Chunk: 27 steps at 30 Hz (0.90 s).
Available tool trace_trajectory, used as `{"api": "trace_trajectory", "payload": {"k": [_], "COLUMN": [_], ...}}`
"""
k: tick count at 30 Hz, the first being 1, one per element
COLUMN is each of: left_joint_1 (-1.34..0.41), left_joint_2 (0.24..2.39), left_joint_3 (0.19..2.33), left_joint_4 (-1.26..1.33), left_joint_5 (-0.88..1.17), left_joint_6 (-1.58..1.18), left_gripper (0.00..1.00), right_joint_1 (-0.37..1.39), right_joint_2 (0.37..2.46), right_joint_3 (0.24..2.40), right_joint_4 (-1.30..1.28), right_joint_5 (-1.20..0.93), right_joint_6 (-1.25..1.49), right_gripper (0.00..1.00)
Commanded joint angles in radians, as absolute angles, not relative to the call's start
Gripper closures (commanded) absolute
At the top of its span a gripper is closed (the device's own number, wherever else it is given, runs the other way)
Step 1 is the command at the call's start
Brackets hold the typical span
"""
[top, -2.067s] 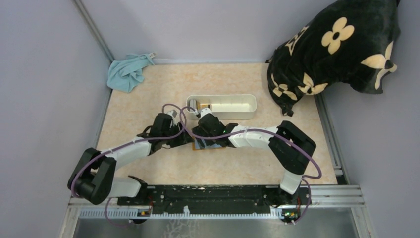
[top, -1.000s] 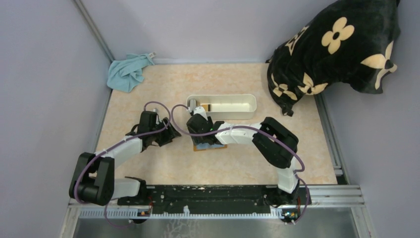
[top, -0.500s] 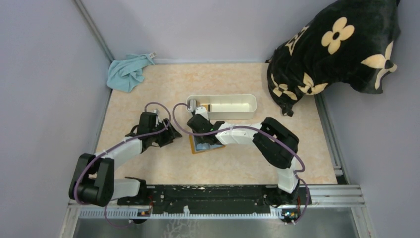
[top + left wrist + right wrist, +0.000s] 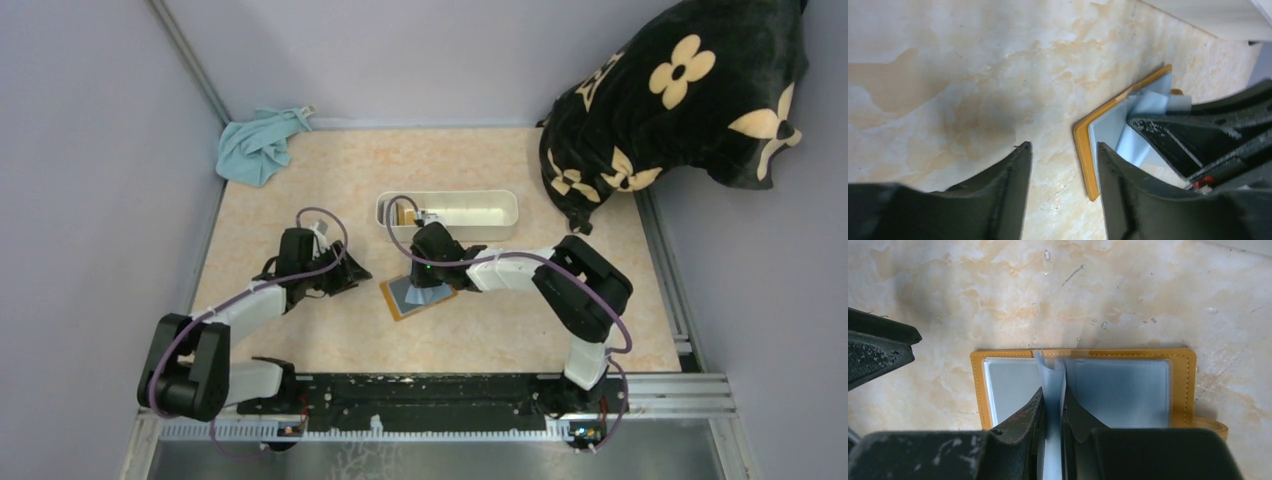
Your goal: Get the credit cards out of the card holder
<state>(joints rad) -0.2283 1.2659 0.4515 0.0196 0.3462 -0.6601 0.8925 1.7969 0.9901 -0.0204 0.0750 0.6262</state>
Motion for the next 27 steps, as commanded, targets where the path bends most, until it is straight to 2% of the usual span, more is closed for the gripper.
{"api": "trace_trajectory", "payload": {"k": [1,3,5,10,19,27], "left_joint_1": [-0.229,-0.236,-0.247,-0.294,-0.467,-0.498], "left_joint_2": [1.217,1.211,1.221,1.279,1.419,1.419], "left_joint_3": [0.435,0.434,0.432,0.428,0.451,0.445], "left_joint_4": [0.113,0.141,0.181,0.275,0.333,0.314], "left_joint_5": [0.446,0.474,0.518,0.594,0.531,0.486], "left_joint_6": [-0.658,-0.659,-0.662,-0.703,-0.763,-0.777], "left_gripper": [0.57,0.82,0.99,1.00,1.00,1.00], "right_joint_1": [0.861,0.852,0.842,0.820,0.810,0.794], "right_joint_2": [1.746,1.747,1.751,1.764,1.755,1.759], "right_joint_3": [0.942,0.929,0.911,0.862,0.842,0.839], "right_joint_4": [0.116,0.154,0.199,0.337,0.387,0.400], "right_joint_5": [-0.084,-0.128,-0.175,-0.295,-0.330,-0.332], "right_joint_6": [0.686,0.701,0.721,0.779,0.789,0.797], "right_gripper": [0.86,0.86,0.86,0.86,0.87,0.87]}}
